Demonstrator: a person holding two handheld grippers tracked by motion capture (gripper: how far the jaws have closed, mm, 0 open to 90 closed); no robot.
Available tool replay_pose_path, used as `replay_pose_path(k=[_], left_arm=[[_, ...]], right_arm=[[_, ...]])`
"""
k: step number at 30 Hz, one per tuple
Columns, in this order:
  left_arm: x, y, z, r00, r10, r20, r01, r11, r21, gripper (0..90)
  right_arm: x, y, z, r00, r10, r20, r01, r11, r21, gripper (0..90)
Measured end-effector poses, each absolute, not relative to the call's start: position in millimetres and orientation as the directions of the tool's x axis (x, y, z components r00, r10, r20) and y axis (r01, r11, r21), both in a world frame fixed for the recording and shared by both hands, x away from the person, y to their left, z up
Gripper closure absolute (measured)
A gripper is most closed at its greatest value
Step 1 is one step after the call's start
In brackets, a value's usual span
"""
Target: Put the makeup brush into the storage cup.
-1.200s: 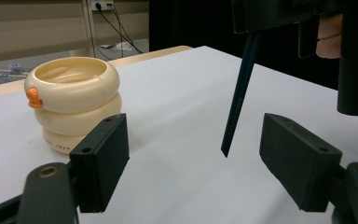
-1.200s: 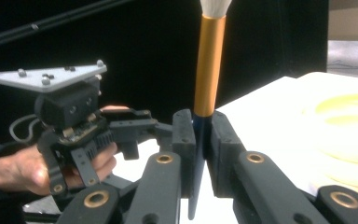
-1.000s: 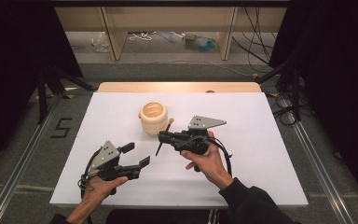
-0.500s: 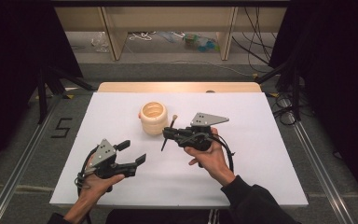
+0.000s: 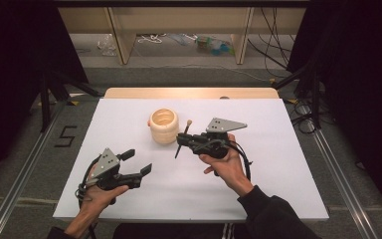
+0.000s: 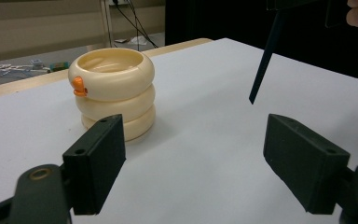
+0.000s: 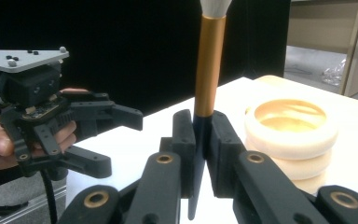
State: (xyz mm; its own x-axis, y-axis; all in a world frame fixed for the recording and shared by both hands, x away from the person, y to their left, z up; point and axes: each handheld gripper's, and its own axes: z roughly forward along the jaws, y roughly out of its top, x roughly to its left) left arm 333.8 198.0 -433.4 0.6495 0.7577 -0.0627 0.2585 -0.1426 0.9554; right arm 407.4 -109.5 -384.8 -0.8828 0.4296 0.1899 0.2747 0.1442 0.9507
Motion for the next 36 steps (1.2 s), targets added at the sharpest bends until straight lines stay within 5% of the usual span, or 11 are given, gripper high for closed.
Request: replay_pose_path(k=[36], left_arm=[[330.3,209.2,-436.1,0.641,0.766,-0.046,0.259,-0.16,0.952,19.1]], right_arm=[[432.8,-110.2,-375.2,-0.872,0.461,0.163,0.259,0.154,0.953,83.1]])
